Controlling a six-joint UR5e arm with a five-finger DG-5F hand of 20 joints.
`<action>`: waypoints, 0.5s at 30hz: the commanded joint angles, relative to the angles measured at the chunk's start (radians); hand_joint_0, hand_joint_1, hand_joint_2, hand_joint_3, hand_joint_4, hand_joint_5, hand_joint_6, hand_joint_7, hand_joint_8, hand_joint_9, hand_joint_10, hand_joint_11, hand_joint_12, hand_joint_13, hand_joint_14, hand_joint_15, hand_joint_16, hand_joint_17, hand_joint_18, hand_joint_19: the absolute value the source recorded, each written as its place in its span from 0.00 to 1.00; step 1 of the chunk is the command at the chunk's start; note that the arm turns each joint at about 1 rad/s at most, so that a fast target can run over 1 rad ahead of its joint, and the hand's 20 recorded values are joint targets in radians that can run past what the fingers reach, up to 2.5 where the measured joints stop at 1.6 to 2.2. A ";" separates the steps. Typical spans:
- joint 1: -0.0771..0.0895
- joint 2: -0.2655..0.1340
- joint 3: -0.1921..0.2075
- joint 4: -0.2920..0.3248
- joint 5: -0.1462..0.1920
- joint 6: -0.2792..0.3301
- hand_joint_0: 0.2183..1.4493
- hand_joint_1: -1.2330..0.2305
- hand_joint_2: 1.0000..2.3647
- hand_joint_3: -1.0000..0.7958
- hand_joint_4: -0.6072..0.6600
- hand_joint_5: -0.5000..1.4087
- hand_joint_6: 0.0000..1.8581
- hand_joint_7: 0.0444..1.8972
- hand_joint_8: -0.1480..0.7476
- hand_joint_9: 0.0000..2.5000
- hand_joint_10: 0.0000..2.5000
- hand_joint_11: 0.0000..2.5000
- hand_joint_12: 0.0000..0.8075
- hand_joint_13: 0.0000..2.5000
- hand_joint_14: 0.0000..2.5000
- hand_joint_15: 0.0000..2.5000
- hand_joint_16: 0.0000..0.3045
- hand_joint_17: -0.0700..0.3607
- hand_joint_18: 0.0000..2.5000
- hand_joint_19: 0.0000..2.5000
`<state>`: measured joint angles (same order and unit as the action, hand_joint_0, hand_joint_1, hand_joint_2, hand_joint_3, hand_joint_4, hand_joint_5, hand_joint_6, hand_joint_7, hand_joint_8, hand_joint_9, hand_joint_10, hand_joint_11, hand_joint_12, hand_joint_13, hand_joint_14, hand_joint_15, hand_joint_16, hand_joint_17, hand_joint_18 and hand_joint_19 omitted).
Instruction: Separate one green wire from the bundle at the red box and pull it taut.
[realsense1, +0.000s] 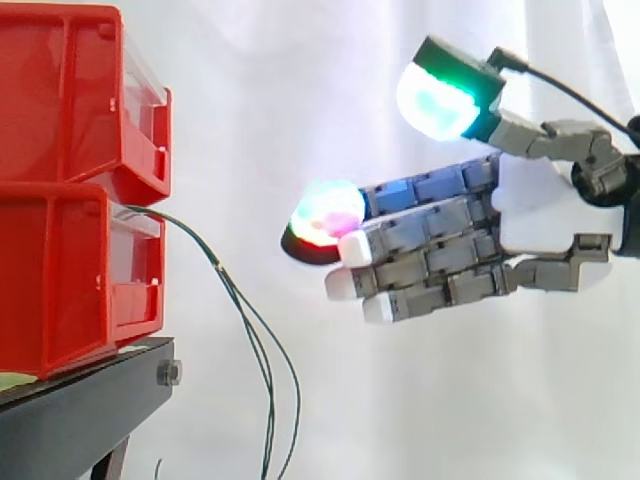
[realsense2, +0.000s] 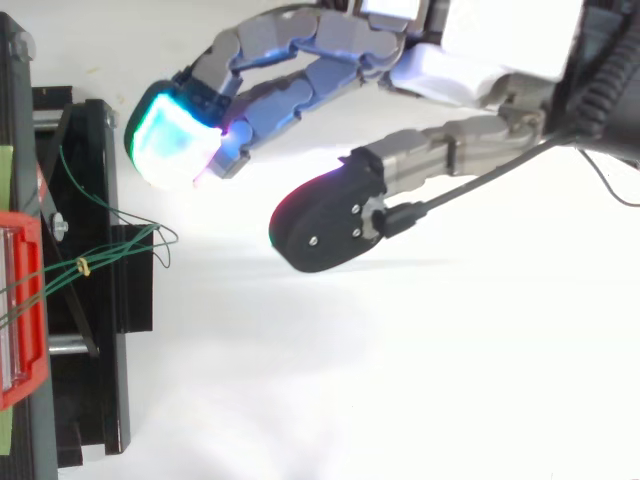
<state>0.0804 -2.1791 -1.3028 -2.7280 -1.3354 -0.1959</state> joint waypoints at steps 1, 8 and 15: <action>0.002 -0.034 0.000 0.022 -0.002 -0.002 0.25 0.43 0.00 0.30 0.66 0.18 0.27 0.39 0.44 0.24 0.00 0.09 0.42 0.19 0.00 0.04 0.18 0.45 0.16 0.06; 0.012 -0.073 0.000 0.090 0.007 -0.010 0.25 0.43 0.00 0.30 0.67 0.18 0.27 0.39 0.44 0.24 0.00 0.10 0.42 0.20 0.00 0.05 0.18 0.45 0.17 0.07; 0.015 -0.091 0.000 0.074 0.093 -0.108 0.25 0.43 0.00 0.30 0.68 0.18 0.27 0.40 0.45 0.25 0.00 0.12 0.42 0.20 0.00 0.05 0.18 0.45 0.17 0.07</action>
<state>0.0932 -2.2573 -1.3024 -2.6540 -1.2770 -0.2602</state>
